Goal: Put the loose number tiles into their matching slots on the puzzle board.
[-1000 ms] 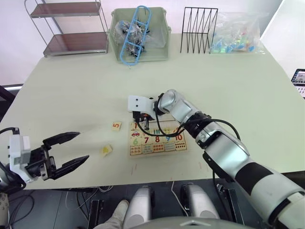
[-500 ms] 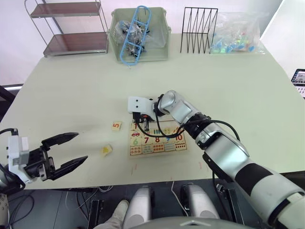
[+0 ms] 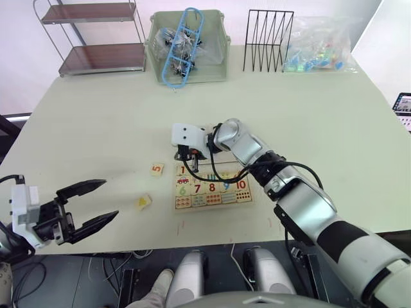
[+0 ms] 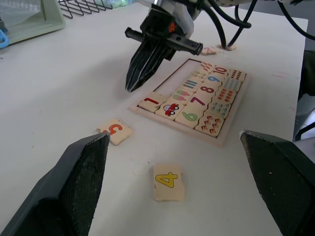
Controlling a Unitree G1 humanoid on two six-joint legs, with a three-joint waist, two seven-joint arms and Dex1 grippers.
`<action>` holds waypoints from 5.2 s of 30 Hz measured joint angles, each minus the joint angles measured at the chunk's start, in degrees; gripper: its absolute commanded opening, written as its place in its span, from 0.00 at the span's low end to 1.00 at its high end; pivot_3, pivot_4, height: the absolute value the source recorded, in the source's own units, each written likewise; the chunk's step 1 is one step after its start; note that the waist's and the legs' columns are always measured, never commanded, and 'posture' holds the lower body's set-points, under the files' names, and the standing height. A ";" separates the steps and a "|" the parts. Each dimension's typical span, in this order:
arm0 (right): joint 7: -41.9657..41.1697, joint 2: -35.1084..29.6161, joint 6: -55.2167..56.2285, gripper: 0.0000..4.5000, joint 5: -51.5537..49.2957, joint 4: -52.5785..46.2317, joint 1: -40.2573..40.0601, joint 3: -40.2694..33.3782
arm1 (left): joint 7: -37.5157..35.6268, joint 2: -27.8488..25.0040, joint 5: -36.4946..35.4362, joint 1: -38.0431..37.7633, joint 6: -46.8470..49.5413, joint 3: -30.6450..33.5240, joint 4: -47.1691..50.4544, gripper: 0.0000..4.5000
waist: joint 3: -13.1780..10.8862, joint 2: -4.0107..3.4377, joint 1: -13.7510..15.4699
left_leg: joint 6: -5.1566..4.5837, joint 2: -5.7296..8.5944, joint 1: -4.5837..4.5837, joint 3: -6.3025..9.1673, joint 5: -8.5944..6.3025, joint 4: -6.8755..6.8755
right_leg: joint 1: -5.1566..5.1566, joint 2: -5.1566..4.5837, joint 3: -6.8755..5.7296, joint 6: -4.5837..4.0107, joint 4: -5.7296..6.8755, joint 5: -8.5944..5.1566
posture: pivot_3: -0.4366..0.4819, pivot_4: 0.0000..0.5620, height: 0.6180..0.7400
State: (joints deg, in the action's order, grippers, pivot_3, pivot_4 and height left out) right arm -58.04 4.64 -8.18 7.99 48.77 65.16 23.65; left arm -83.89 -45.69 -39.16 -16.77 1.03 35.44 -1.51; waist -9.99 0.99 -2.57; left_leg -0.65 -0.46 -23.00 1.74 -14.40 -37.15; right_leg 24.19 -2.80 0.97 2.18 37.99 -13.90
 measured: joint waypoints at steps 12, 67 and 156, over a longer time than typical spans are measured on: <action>0.59 -8.70 -0.88 0.01 -8.56 -22.93 -16.04 -8.08 | 2.04 2.52 1.10 -2.38 -0.26 -0.21 0.22 1.00 | 0.02 0.04 0.12 | -0.01 -0.01 0.12 0.07 0.00 -0.04 | -0.21 -0.13 -0.07 0.00 0.00 0.00 | 0.48 0.27 1.00; -5.39 -37.43 13.10 0.99 -34.98 -48.17 -78.48 -46.85 | 6.43 5.88 7.45 -2.31 -6.72 -4.11 -6.99 1.00 | 0.09 0.17 0.95 | -0.08 -0.24 0.71 -0.37 0.01 -0.30 | -0.77 0.34 0.34 -0.09 -0.05 -0.14 | 0.48 0.27 1.00; 5.06 -42.05 -9.40 0.99 -33.51 -57.37 -57.61 -29.90 | 4.50 4.43 6.36 8.78 -5.04 -13.61 -1.96 1.00 | 0.08 0.20 1.78 | -0.08 -0.37 0.90 -0.40 0.00 -0.27 | -0.92 0.55 0.43 0.00 -0.06 -0.05 | 0.48 0.27 1.00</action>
State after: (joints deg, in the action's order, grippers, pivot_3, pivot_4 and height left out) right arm -52.98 -37.40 -17.59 -25.52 -8.60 7.55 -6.25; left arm -79.39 -41.26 -32.80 -7.99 -4.01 21.83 -3.46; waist -9.91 1.19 -0.79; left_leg -0.73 -0.83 -22.09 1.34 -14.40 -37.42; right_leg 23.27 -2.24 1.40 2.18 37.93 -13.95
